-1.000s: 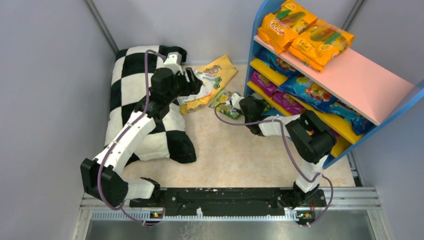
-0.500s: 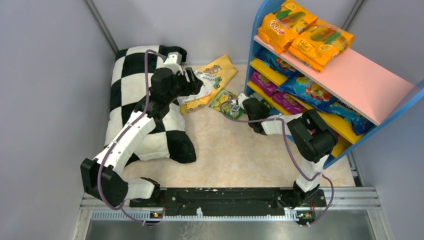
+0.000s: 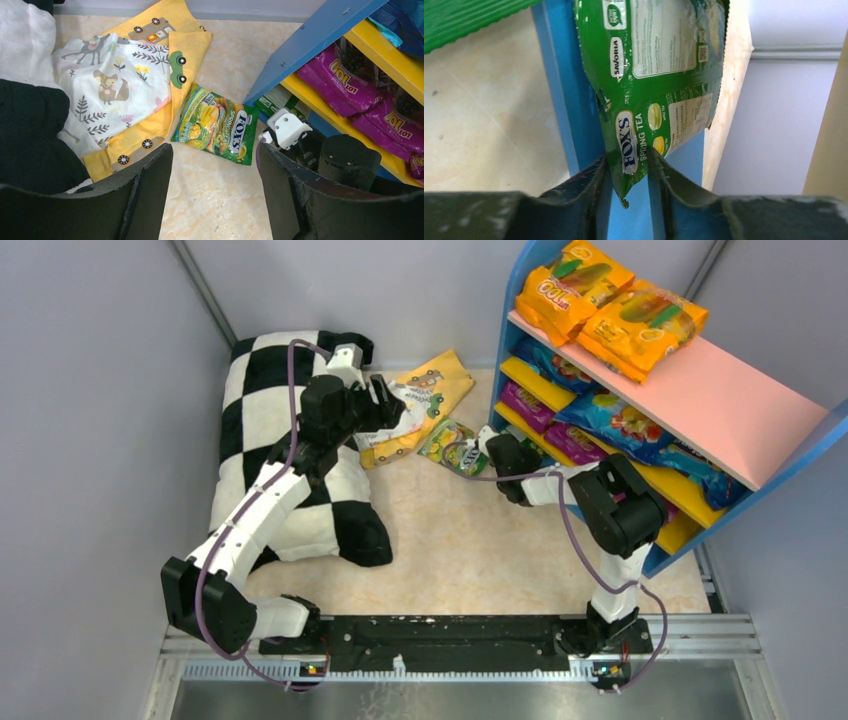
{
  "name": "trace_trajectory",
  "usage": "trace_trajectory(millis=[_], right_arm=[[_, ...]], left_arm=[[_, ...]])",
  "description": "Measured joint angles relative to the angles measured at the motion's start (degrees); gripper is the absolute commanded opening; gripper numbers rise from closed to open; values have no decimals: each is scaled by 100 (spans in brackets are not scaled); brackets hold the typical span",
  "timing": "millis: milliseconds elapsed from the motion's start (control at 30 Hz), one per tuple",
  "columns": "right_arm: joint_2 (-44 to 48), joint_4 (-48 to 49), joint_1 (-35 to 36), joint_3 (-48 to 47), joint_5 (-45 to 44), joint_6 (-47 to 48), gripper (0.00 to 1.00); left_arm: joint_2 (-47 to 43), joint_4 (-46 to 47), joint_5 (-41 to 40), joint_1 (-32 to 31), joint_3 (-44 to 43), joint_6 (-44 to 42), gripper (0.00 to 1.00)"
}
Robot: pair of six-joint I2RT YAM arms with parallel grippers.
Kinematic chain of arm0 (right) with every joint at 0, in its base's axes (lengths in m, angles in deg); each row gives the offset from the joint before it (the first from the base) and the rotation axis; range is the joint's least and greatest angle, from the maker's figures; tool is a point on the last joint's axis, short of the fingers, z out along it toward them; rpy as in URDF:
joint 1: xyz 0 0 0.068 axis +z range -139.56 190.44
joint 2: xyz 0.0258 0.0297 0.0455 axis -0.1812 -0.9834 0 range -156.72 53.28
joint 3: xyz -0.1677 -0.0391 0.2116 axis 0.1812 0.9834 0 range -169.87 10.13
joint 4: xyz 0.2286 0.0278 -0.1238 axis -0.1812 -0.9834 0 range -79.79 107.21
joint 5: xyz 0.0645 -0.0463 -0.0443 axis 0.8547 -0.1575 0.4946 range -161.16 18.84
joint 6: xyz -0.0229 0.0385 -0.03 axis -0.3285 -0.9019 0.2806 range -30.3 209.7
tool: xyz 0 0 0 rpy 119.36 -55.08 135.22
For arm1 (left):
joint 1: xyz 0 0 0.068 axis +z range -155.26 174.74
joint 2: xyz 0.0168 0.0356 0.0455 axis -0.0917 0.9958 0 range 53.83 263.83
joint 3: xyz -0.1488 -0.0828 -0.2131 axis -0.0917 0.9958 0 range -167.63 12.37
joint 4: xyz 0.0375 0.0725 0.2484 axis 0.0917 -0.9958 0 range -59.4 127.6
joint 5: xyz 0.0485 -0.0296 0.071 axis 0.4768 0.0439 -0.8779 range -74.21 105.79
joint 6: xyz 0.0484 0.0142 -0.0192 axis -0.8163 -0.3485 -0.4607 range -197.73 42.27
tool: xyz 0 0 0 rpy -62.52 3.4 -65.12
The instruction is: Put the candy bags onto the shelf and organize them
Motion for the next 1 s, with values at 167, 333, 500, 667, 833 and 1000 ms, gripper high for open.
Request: trace_trajectory(millis=[167,333,500,667,833,1000], right_arm=[[101,-374,258,-225,-356,-363,62],[409,-1554,848,-487,-538,-1569,72],[999,-2577,1001,-697,140,-3683,72],[1281,-2568,988,-815,1152,-5377,73],[872,-2555,918,-1224,1775,-6577,73],[511,-2223,756,-1244,2159,-7595,68]], left_arm=[[0,0,-2,0,0,-2,71],[0,0,-2,4,0,-2,72],[0,2,0,13,0,-4,75],[0,2,9,17,0,-9,85],[0,9,46,26,2,-4,88],[0,11,63,31,2,-4,88]])
